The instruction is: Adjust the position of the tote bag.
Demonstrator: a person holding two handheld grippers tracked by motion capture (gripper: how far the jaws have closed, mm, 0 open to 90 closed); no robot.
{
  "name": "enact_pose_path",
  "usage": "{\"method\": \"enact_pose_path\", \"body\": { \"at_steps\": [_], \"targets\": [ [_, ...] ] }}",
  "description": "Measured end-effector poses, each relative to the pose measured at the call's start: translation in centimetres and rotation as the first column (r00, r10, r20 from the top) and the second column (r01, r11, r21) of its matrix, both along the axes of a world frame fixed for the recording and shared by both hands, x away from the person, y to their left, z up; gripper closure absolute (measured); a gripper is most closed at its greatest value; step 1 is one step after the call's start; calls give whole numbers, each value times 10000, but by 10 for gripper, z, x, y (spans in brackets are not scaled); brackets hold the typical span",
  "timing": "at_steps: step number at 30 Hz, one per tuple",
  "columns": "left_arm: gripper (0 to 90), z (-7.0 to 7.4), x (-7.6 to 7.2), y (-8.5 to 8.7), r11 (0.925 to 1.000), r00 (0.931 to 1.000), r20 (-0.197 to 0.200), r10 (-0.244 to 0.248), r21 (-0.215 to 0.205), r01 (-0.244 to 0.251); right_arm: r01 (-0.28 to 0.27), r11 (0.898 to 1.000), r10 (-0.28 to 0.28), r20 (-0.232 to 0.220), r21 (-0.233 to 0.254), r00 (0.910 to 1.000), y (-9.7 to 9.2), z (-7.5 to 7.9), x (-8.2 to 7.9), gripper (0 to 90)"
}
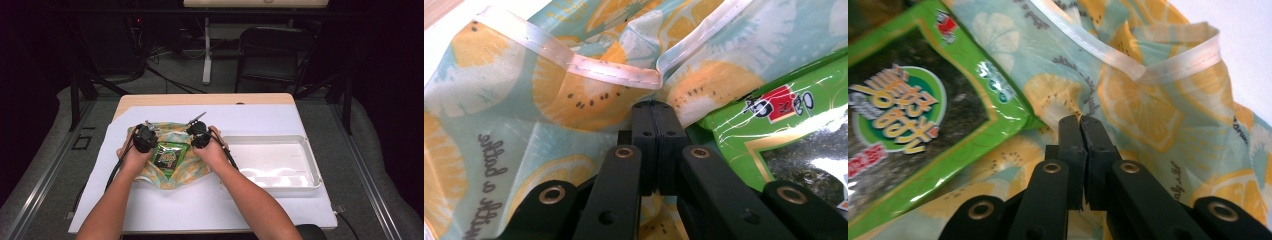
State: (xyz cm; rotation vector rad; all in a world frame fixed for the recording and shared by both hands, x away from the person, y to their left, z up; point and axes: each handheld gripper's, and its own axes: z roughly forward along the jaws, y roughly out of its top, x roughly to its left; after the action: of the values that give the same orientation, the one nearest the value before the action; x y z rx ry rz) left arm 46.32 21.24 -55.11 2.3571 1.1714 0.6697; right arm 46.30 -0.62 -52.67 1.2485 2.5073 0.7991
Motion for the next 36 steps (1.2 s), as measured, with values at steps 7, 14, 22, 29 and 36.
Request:
{"method": "enact_pose_path", "body": {
  "at_steps": [7,14,22,29,36],
  "targets": [
    [894,0,0,1,9999,10000,-13,-10,-132,10,280,9990,-287,-207,-348,9994,-1,-11,7,895],
    [893,0,0,2,9998,10000,-21,-2,-176,1,402,9958,-388,179,-824,9991,2,-15,9,896],
    [891,0,0,2,9996,10000,-19,57,-271,-57,404,9920,-386,170,-1198,9991,1,-13,13,897],
    [888,-1,1,3,9993,9999,3,150,-332,-150,575,9931,-554,235,-1023,9982,1,-15,13,896],
    [879,0,1,3,9993,9998,-2,196,-311,-196,525,9932,-503,241,-1036,9984,1,-15,13,891]
  ]
}}
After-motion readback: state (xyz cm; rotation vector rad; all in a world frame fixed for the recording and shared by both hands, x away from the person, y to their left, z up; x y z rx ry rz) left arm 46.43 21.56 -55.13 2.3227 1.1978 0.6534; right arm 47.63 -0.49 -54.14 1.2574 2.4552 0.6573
